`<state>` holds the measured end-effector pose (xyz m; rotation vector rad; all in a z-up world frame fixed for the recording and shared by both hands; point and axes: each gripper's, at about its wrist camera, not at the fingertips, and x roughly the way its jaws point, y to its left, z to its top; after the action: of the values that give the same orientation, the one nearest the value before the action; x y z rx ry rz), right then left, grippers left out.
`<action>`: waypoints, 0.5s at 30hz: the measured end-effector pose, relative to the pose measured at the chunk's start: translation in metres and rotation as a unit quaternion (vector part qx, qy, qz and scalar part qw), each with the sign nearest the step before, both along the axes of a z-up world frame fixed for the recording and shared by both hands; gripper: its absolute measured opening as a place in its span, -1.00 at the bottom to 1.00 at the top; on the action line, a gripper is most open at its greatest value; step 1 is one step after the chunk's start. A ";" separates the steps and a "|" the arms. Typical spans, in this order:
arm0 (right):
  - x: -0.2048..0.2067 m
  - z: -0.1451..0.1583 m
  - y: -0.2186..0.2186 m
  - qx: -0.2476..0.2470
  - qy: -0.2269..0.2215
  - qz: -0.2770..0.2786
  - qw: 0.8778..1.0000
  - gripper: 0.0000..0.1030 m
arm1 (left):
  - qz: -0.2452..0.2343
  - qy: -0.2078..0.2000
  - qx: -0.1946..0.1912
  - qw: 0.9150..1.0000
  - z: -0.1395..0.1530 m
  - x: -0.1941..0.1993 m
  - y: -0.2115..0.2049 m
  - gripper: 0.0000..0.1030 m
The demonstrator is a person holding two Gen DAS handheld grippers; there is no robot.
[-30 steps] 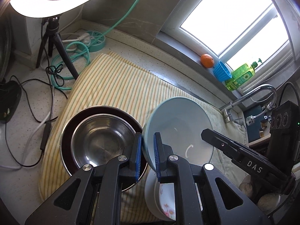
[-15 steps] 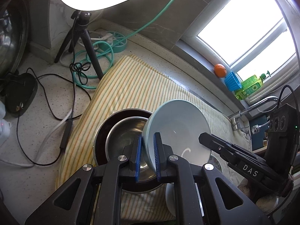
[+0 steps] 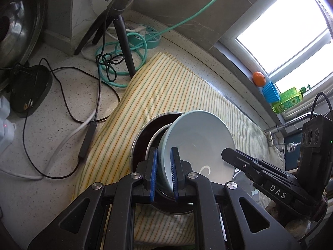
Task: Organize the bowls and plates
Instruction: 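Lower the pale blue bowl into the steel bowls with the right gripper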
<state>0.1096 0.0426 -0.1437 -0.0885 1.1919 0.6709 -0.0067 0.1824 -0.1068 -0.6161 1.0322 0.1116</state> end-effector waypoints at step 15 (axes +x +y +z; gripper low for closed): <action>0.000 -0.017 0.005 -0.013 0.015 0.003 1.000 -0.84 | 0.000 0.015 0.001 1.000 -0.010 0.002 0.003 -0.79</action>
<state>0.1099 0.0471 -0.1608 -0.1048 1.2291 0.6636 -0.0047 0.1859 -0.1170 -0.6149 1.0603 0.1227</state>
